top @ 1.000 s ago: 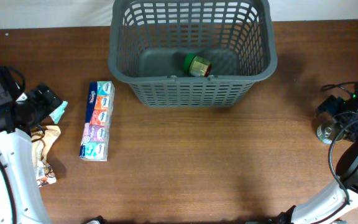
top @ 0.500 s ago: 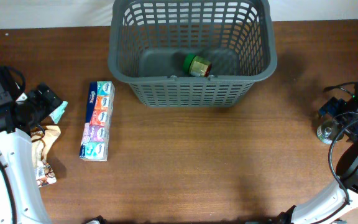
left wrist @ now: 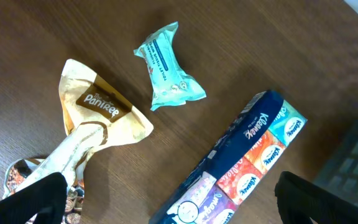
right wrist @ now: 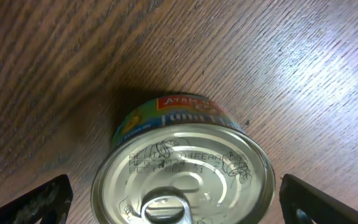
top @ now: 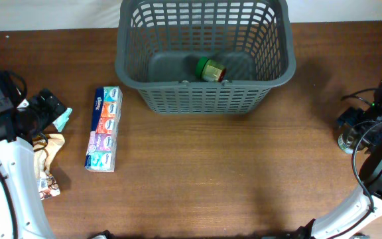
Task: Pack container
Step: 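Lower the right gripper over the tuna can and close on it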
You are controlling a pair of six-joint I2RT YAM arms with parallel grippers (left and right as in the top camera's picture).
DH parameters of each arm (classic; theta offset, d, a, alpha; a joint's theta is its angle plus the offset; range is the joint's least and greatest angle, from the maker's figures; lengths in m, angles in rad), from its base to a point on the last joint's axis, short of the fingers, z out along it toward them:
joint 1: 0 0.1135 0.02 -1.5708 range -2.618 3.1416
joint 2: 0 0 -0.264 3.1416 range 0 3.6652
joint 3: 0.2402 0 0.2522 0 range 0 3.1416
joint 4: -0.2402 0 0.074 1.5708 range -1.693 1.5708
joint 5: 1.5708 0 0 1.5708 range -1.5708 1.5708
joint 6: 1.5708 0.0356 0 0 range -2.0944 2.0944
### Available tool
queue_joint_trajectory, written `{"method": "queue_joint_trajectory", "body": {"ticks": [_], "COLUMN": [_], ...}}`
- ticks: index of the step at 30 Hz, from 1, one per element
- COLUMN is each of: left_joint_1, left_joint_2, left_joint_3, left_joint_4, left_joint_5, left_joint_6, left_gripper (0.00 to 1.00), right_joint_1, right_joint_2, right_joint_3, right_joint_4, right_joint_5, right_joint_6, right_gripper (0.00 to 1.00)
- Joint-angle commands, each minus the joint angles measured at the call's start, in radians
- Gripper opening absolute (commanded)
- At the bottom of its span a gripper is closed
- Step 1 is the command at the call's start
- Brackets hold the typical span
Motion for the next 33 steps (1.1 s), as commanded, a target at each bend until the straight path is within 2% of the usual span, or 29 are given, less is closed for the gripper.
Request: {"method": "queue_joint_trajectory", "body": {"ticks": [1,33], "left_joint_1": [0.005,0.005], "left_joint_2": [0.000,0.000], "left_joint_3": [0.014,0.014], "left_joint_4": [-0.001,-0.001], "left_joint_5": [-0.008,-0.007], "left_joint_6": [0.008,0.008], "left_gripper": [0.99,0.99], "right_joint_1": [0.001,0.001], "right_joint_2": [0.019,0.019], "right_joint_3": [-0.002,-0.080], "right_joint_4": [0.006,0.087], "right_joint_5": [-0.005,-0.029], "right_joint_6": [-0.010,-0.051], "right_gripper": [0.99,0.99]}}
